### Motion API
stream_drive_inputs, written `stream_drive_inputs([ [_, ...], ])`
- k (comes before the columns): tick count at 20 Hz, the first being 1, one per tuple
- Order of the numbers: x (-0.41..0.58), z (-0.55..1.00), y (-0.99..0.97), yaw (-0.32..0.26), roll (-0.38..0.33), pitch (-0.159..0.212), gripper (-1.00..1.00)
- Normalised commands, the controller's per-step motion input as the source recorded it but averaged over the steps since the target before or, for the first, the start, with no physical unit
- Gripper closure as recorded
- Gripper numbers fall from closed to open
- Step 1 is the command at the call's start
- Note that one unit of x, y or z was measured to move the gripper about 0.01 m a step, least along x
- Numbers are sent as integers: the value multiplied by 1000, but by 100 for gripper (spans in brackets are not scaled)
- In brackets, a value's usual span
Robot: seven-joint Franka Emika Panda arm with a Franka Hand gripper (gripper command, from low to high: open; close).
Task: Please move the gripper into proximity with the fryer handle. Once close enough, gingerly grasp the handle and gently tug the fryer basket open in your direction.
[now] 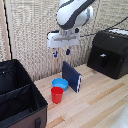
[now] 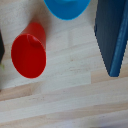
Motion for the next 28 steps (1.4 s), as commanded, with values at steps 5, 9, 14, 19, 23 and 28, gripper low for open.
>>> stream_drive_inputs([
  [5,33,181,-18,-369,-18,-15,-100],
  [9,24,153,-26,-375,-19,0,-100],
  [14,22,66,-20,-375,-20,0,-100],
  [19,76,29,-1,-337,-182,0,-100],
  [23,79,4,-6,-231,-331,0,-100],
  [28,-24,-50,-39,-131,-375,-6,-100],
])
